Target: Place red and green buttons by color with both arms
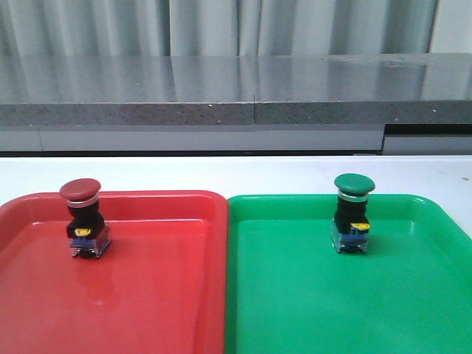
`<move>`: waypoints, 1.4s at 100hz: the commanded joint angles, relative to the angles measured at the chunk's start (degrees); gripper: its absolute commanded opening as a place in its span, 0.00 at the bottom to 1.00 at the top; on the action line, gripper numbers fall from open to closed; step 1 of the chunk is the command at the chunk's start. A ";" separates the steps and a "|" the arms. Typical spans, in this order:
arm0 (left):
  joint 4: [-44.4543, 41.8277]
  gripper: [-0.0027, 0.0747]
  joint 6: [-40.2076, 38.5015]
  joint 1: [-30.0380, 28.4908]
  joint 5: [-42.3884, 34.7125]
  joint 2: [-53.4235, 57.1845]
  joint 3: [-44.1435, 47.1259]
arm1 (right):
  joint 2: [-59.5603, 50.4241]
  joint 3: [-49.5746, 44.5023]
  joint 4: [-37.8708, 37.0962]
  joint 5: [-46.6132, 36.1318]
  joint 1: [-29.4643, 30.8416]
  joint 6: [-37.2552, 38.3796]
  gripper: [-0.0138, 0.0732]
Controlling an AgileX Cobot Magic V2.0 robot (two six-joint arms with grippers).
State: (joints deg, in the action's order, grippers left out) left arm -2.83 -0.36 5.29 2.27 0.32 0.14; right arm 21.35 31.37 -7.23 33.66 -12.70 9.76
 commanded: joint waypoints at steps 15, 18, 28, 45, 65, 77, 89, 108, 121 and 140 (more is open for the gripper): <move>0.05 0.01 -0.26 -0.18 -4.34 1.77 2.31 | -2.19 0.96 -1.77 -5.94 1.61 -0.13 0.08; 0.05 0.01 -0.26 -0.18 -4.34 1.77 2.31 | -3.04 0.35 -1.77 -7.56 2.02 -0.13 0.08; 0.05 0.01 -0.26 -0.18 -4.34 1.77 2.31 | -5.88 -3.13 -1.77 -11.57 3.66 -0.13 0.08; 0.05 0.01 -0.26 -0.18 -4.34 1.77 2.31 | -11.88 -11.83 -0.98 -18.09 7.03 -0.13 0.08; 0.05 0.01 -0.26 -0.18 -4.34 1.77 2.31 | -19.62 -22.01 3.15 -26.75 10.15 -1.06 0.08; 0.05 0.01 -0.26 -0.18 -4.34 1.77 2.31 | -22.91 -26.54 3.91 -28.60 10.91 -1.18 0.08; 0.05 0.01 -0.26 -0.18 -4.34 1.77 2.31 | -23.12 -29.88 4.07 -30.78 11.18 -2.14 0.08; 0.05 0.01 -0.26 -0.18 -4.34 1.77 2.31 | -23.12 -32.13 6.64 -32.44 11.18 -6.92 0.08; 0.05 0.01 -0.26 -0.18 -4.34 1.77 2.31 | -23.12 -32.13 7.23 -33.24 11.18 -8.63 0.08; 0.05 0.01 -0.26 -0.18 -4.34 1.77 2.31 | -23.12 -32.13 7.23 -33.19 11.18 -8.60 0.08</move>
